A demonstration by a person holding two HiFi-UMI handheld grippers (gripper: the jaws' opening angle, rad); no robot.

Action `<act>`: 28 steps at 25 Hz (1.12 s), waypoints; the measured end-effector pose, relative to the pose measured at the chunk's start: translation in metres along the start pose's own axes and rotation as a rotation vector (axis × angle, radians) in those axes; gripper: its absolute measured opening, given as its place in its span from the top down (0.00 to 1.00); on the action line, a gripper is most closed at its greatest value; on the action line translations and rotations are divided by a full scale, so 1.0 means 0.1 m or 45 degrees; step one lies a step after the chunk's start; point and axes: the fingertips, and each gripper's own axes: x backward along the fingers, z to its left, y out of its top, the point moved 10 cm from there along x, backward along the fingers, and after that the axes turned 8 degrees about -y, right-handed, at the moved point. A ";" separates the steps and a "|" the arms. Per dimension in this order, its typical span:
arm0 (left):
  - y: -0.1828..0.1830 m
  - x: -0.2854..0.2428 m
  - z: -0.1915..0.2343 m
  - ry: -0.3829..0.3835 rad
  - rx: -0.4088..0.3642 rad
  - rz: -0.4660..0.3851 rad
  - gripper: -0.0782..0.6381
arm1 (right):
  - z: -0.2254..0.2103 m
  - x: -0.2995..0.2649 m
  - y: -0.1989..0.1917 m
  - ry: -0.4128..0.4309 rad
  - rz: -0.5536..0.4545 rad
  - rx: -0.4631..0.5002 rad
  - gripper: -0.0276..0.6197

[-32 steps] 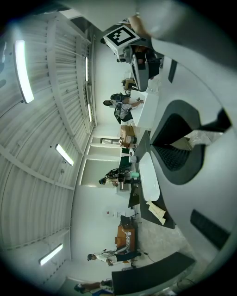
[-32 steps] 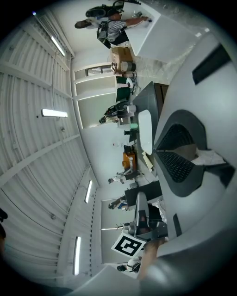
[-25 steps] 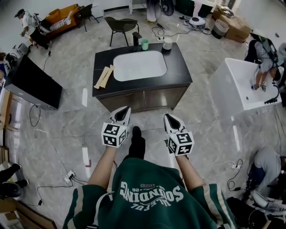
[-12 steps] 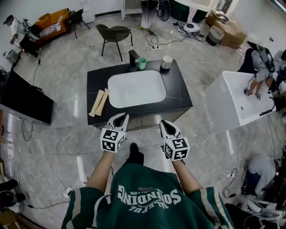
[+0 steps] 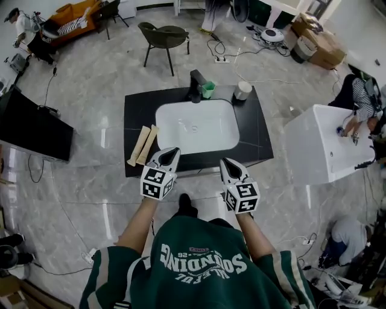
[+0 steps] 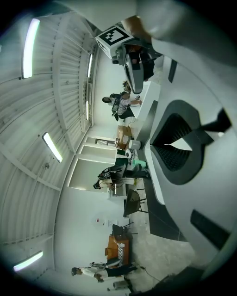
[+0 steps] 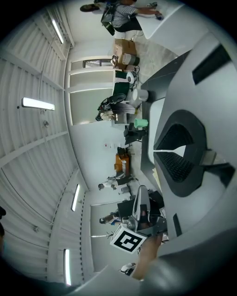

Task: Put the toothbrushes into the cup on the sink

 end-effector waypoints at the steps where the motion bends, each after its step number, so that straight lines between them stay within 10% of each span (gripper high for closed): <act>1: -0.02 -0.05 0.05 -0.003 0.006 0.006 0.87 | -0.01 -0.06 0.00 -0.002 0.005 -0.001 0.89; 15: 0.02 -0.57 0.40 0.017 0.031 0.103 0.87 | -0.40 -0.71 0.08 0.055 0.059 -0.037 0.89; 28: 0.04 -0.91 0.73 0.358 0.150 0.198 0.87 | -0.91 -1.86 0.52 0.444 0.114 0.109 0.89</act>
